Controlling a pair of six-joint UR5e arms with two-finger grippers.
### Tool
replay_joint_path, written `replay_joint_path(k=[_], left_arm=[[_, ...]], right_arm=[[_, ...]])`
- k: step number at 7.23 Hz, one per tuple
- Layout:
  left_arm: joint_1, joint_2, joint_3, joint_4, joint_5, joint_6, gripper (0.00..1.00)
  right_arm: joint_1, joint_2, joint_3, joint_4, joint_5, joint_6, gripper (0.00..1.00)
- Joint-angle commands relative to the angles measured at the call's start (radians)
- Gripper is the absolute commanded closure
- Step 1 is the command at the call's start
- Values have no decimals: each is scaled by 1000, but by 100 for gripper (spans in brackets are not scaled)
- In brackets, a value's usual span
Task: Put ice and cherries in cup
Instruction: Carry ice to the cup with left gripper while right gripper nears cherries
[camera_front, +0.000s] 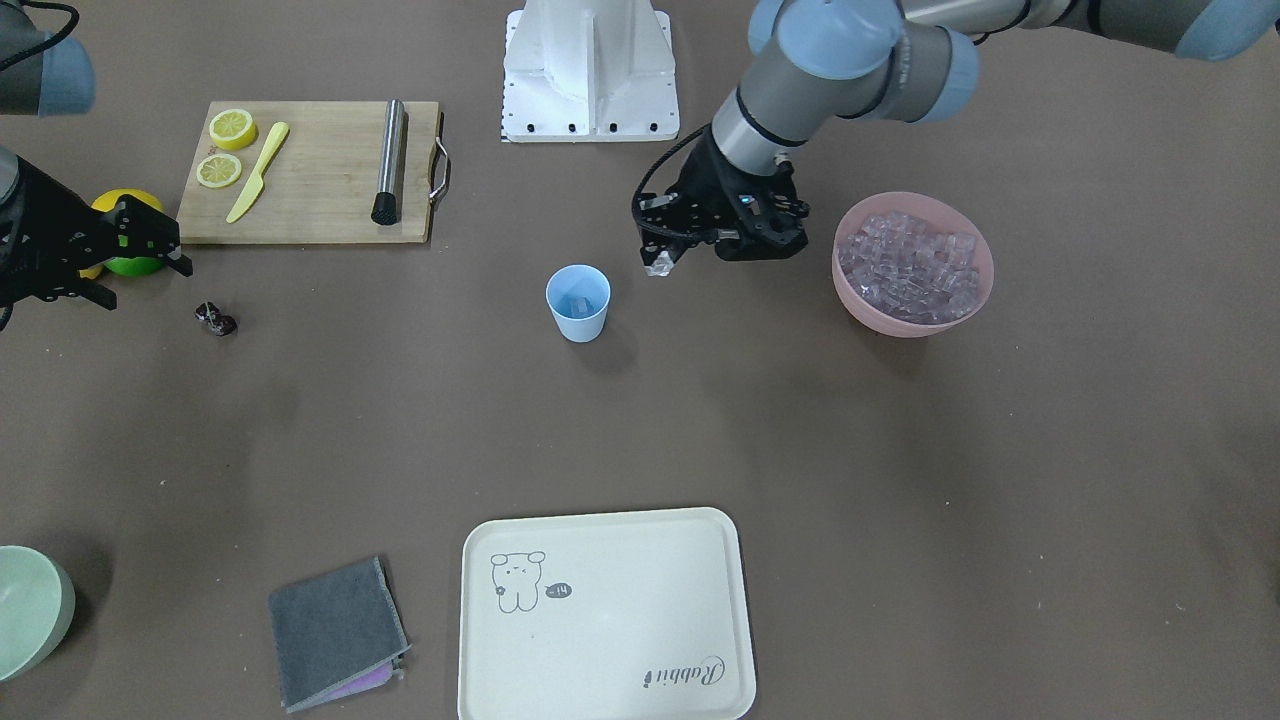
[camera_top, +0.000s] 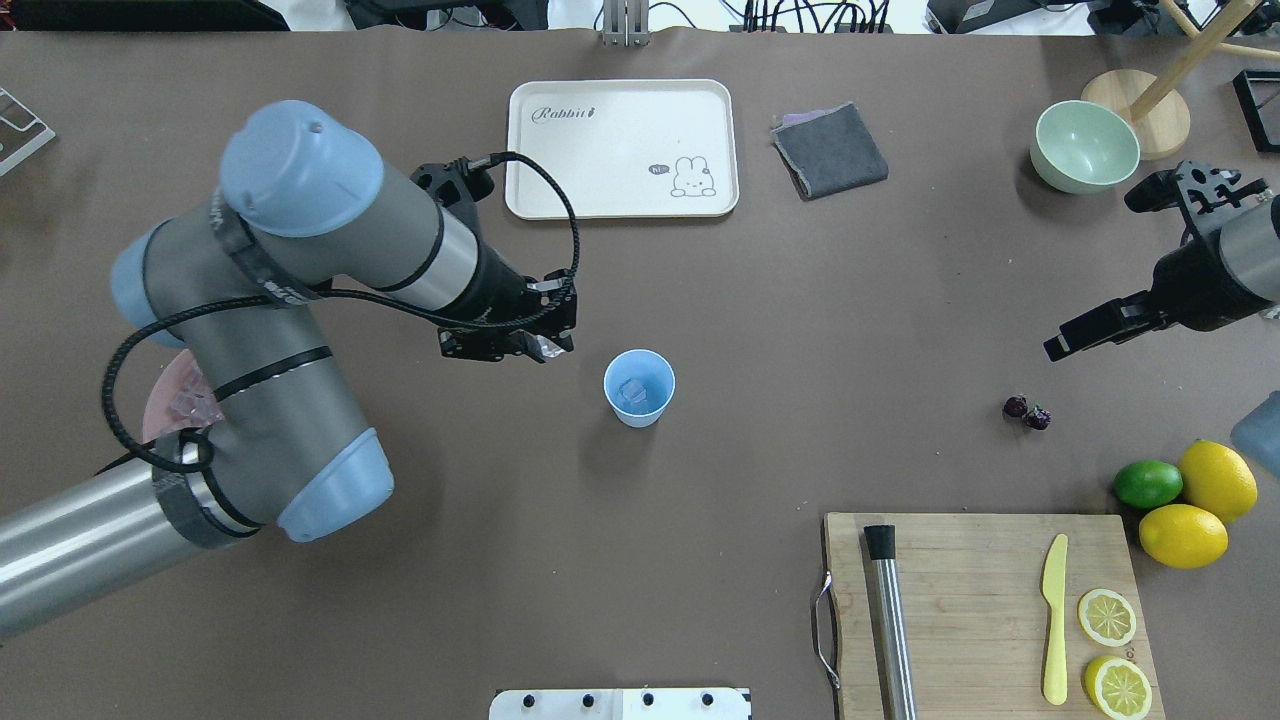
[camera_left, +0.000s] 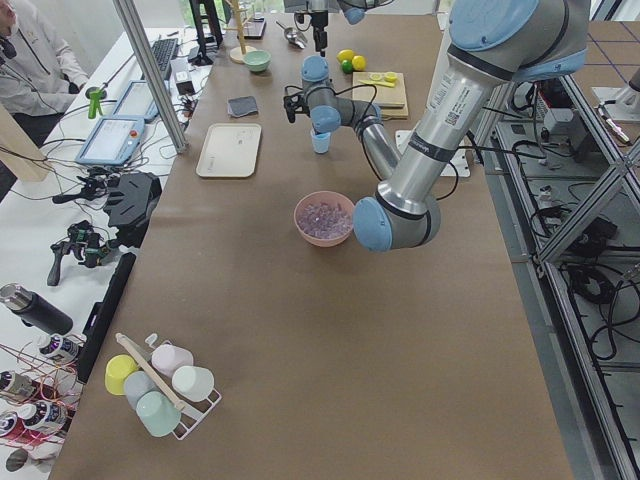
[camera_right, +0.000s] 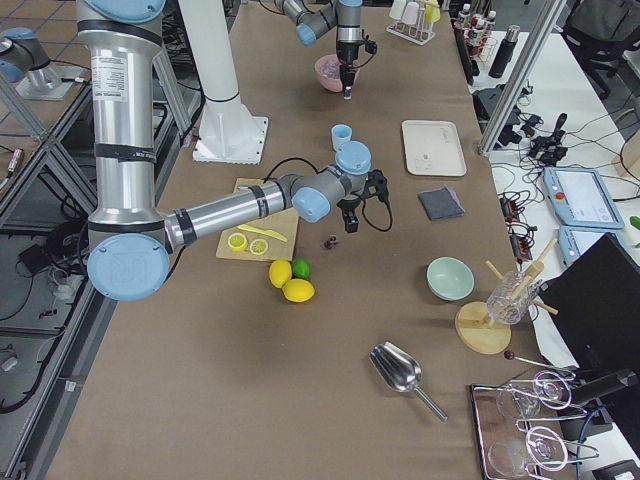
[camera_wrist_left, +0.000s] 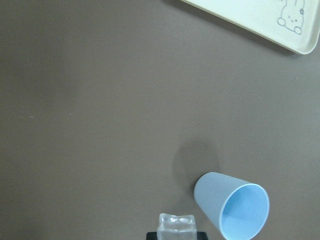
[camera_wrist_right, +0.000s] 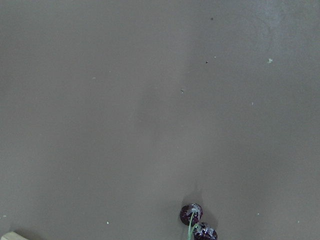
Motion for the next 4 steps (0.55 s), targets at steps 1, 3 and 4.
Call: replay_joint_path(k=[1, 3, 4], left_arm=[[56, -95, 92, 0, 83, -25, 100], [79, -133, 152, -8, 133, -23, 100], [82, -134, 158, -10, 135, -20, 100]], right_arm=[[-54, -3, -1, 0, -65, 11, 1], [-85, -6, -4, 0, -84, 25, 1], [-88, -6, -4, 0, -84, 29, 1]])
